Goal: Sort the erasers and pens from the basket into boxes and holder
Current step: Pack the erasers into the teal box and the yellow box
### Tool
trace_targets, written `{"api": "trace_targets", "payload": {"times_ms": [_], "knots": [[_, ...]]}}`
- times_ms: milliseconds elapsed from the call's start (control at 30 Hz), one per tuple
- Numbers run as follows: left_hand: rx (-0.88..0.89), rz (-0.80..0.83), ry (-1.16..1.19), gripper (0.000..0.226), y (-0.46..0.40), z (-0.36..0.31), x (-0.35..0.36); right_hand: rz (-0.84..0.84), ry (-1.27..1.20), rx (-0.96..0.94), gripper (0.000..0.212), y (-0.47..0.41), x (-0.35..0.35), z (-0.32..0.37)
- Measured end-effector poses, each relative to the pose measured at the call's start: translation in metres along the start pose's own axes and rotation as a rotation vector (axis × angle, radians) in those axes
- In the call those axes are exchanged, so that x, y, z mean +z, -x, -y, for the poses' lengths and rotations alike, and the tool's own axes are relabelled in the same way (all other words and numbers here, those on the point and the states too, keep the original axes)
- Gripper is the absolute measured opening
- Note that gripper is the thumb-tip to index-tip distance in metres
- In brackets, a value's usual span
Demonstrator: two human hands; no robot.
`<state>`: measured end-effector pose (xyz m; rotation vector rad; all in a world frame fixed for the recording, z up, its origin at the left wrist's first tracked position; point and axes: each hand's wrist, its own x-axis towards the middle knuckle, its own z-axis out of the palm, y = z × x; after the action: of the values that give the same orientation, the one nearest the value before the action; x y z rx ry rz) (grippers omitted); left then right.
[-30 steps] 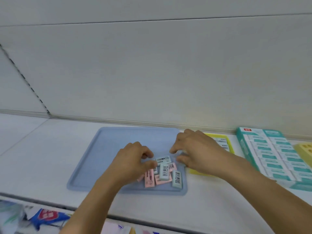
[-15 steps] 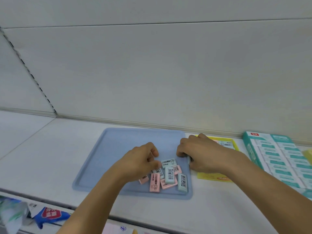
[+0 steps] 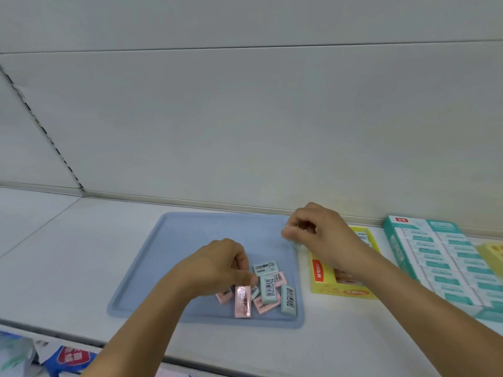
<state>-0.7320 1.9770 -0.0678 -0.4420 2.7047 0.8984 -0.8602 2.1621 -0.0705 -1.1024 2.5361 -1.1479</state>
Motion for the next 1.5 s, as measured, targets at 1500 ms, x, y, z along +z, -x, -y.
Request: {"api": "trace_targets", "payload": {"times_ms": [1500], "knots": [[0.345, -0.126, -0.336, 0.03, -0.017, -0.104, 0.066, 0.227, 0.416, 0.211, 0.012, 0.076, -0.092, -0.031]]}}
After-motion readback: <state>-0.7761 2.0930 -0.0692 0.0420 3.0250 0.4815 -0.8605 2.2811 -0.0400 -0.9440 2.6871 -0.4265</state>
